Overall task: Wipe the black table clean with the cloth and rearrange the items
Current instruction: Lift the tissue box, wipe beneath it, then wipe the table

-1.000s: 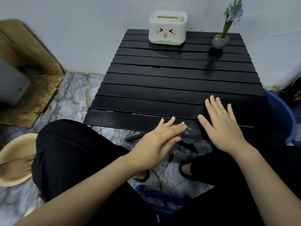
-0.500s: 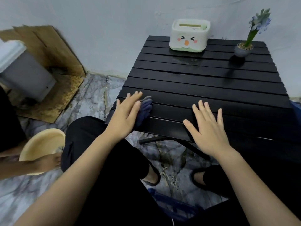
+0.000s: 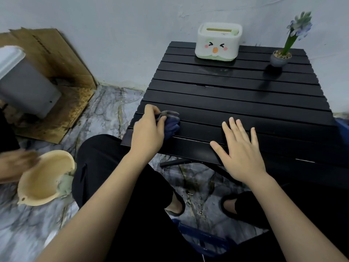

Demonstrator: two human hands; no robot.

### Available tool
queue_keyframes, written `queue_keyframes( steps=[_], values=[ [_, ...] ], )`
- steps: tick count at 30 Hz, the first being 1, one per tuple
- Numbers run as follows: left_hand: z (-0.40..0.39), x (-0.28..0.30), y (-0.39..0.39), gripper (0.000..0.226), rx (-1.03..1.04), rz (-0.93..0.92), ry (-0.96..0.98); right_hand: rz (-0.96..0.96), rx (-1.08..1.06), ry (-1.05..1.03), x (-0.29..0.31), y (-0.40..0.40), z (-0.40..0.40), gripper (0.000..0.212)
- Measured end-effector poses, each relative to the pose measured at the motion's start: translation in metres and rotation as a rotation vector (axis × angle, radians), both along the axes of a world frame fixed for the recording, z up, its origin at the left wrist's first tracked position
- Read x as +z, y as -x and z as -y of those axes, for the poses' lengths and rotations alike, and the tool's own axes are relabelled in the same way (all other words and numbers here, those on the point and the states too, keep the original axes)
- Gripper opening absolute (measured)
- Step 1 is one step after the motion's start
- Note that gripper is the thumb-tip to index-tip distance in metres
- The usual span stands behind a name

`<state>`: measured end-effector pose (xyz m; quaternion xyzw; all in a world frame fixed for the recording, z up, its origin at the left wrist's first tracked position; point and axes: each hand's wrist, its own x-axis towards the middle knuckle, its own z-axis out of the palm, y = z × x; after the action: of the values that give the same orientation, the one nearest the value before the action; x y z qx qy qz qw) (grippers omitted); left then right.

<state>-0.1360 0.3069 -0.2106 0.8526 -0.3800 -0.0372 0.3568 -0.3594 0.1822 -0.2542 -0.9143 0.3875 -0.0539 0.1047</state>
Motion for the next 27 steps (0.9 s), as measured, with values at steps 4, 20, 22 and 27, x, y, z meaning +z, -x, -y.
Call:
queue_keyframes(
  steps=[4,20,22,27],
  values=[
    [0.006,0.032,0.010,0.012,-0.236,0.025,0.195,-0.001,-0.004,0.009,-0.001,0.000,0.000,0.081],
    [-0.013,-0.005,-0.031,0.040,-0.041,0.414,-0.118,0.009,-0.009,0.013,-0.002,0.001,0.000,0.079],
    [0.000,-0.004,-0.017,0.048,-0.195,0.264,-0.103,0.012,-0.011,0.010,-0.001,0.001,-0.001,0.080],
    [0.014,-0.036,0.008,0.078,-0.401,0.288,-0.473,0.009,-0.010,0.009,-0.002,0.001,-0.001,0.081]
  ],
)
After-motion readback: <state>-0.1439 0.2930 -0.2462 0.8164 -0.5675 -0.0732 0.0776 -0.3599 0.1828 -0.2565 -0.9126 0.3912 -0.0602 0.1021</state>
